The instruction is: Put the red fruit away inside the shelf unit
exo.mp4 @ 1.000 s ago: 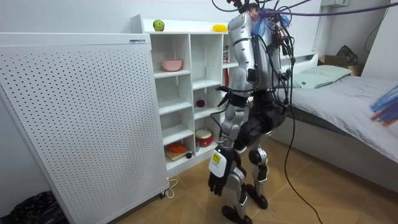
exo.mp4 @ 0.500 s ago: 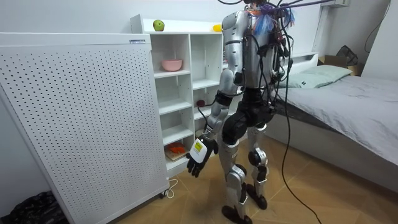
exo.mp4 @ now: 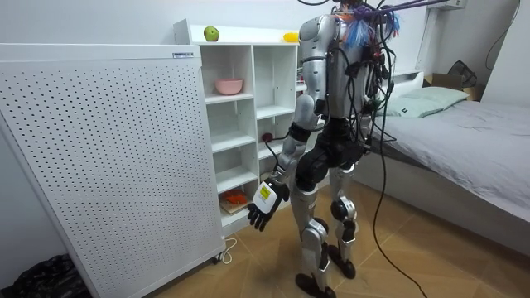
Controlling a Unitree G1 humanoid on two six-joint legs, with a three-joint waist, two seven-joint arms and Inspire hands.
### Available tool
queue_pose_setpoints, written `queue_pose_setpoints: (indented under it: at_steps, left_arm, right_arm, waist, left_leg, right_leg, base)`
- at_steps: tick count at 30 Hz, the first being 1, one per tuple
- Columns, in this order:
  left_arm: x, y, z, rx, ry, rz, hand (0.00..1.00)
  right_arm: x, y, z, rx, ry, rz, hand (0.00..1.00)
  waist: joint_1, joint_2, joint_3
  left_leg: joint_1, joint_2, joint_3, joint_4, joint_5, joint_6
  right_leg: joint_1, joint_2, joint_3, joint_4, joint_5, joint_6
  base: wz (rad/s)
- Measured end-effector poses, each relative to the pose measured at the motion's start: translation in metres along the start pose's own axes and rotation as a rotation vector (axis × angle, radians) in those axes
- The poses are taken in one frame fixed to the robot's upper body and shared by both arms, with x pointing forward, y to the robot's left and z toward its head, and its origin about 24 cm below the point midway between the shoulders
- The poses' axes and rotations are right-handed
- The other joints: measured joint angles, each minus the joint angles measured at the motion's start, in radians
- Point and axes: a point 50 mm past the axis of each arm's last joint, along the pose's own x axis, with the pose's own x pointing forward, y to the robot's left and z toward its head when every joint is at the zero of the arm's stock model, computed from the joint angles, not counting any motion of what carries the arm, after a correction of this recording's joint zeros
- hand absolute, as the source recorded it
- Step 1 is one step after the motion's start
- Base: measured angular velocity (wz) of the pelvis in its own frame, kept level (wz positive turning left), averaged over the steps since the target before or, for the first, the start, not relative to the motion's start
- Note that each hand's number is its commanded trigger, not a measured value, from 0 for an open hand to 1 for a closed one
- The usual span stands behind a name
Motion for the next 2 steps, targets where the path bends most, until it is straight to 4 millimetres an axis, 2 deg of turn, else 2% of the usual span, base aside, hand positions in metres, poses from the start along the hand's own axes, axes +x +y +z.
queue_pose_setpoints:
  at_steps: [2]
  left_arm:
    - [-0.0003, 0.0001, -0.0028, 0.004, 0.016, 0.0, 0.0]
  right_arm:
    - [-0.0001, -0.0002, -0.0008, -0.002, 0.004, -0.001, 0.0]
  waist:
    - [0.0, -0.002, 0.0004]
  left_leg:
    - [0.001, -0.001, 0.0, 0.0, -0.001, -0.001]
  right_leg:
    - [0.002, 0.002, 0.0, -0.001, 0.0, -0.001]
  base:
    - [0.0]
